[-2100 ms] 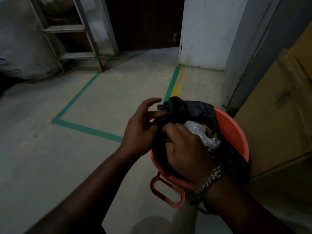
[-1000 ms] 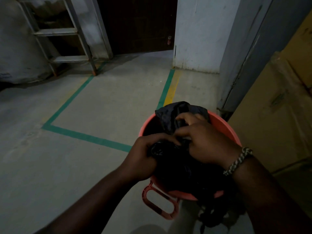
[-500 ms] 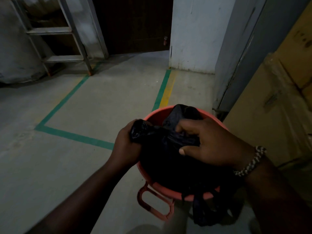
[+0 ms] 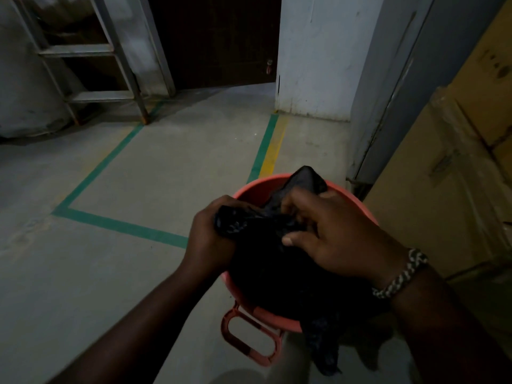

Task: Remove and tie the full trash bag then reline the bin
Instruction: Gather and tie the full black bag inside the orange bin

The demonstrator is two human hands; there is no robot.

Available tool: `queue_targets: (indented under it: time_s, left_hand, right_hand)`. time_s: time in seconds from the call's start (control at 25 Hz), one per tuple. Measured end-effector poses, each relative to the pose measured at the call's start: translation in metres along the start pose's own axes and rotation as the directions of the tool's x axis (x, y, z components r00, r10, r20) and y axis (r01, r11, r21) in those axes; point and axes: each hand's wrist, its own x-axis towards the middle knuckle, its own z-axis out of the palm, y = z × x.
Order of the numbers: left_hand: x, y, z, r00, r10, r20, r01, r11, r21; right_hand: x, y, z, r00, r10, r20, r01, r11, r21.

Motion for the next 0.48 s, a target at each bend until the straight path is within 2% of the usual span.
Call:
queue_targets:
  time_s: [0.08,0.12,0.16,0.24,0.28,0.36,0.44,0.48]
  left_hand:
    - [0.006,-0.003,-0.008,0.993,-0.065,-0.095,0.067,0.998,0.019]
    - [0.008,-0.003,-0.010,0.988,-0.102,-0.120,0.104,0.994,0.014]
    - [0.009,-0.001,-0.010,0.987,-0.121,-0.108,0.121,0.993,0.000]
    - [0.005,0.002,-0.004,0.998,-0.062,-0.005,0.062,0.998,-0.031]
    - [0.002,0.006,0.002,0.998,-0.015,0.057,0.017,0.999,-0.044]
    - [-0.004,0.011,0.011,0.985,0.055,0.162,-0.041,0.996,-0.084]
    - [-0.006,0.009,0.011,0.976,0.091,0.197,-0.070,0.991,-0.113]
    - [-0.005,0.008,0.009,0.979,0.095,0.180,-0.076,0.991,-0.109]
  right_hand:
    - [-0.003,0.017,-0.008,0.970,0.128,0.205,-0.073,0.963,-0.258]
    - [-0.003,0.022,-0.012,0.968,0.161,0.194,-0.085,0.932,-0.352]
    - [-0.003,0.023,-0.016,0.984,0.152,0.094,-0.109,0.926,-0.362]
    - [-0.002,0.018,-0.015,0.993,0.083,-0.087,-0.099,0.975,-0.198]
    - [0.000,0.010,-0.010,0.996,0.043,-0.081,-0.051,0.994,-0.097]
    - [0.005,-0.009,0.003,0.997,-0.006,0.081,-0.001,0.997,0.082]
    - [0.005,-0.009,0.016,0.972,0.045,0.229,-0.064,0.995,0.076]
    - [0.004,-0.002,0.015,0.968,0.078,0.238,-0.088,0.996,0.030]
